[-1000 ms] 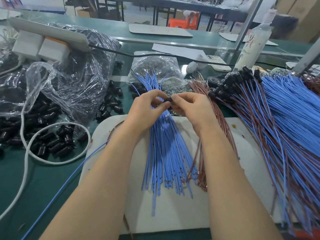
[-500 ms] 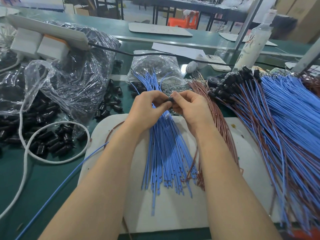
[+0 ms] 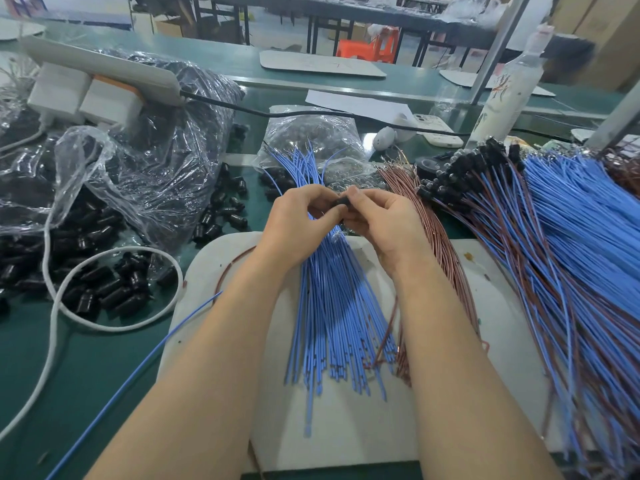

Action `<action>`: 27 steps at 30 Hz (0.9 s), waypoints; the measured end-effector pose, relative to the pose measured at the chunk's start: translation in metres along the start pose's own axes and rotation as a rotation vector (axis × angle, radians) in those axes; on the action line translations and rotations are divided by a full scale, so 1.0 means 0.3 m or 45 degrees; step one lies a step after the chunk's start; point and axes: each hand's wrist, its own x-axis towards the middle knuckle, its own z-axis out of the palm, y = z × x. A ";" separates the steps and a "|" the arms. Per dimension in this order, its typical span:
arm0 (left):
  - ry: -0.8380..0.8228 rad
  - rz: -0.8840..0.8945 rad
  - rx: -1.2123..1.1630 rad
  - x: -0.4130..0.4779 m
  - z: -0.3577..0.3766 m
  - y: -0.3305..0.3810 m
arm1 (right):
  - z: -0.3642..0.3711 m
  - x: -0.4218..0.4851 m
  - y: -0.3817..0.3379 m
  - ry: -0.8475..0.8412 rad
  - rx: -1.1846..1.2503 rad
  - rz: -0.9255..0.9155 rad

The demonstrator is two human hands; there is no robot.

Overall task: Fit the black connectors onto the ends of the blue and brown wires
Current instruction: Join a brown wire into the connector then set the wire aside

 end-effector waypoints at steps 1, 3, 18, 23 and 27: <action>-0.010 -0.017 -0.001 0.001 0.000 0.000 | -0.001 0.001 0.000 0.008 -0.025 -0.014; -0.030 -0.054 -0.026 0.001 -0.002 0.000 | -0.003 0.001 -0.002 0.016 -0.061 -0.046; -0.079 -0.046 -0.059 -0.004 -0.013 0.007 | -0.017 0.002 0.000 -0.032 -0.128 -0.077; -0.009 -0.037 -0.127 0.000 -0.033 0.044 | 0.015 -0.015 -0.033 -0.025 0.055 -0.061; 0.260 0.012 -0.227 0.032 -0.104 0.161 | 0.065 -0.052 -0.086 -0.314 0.272 0.019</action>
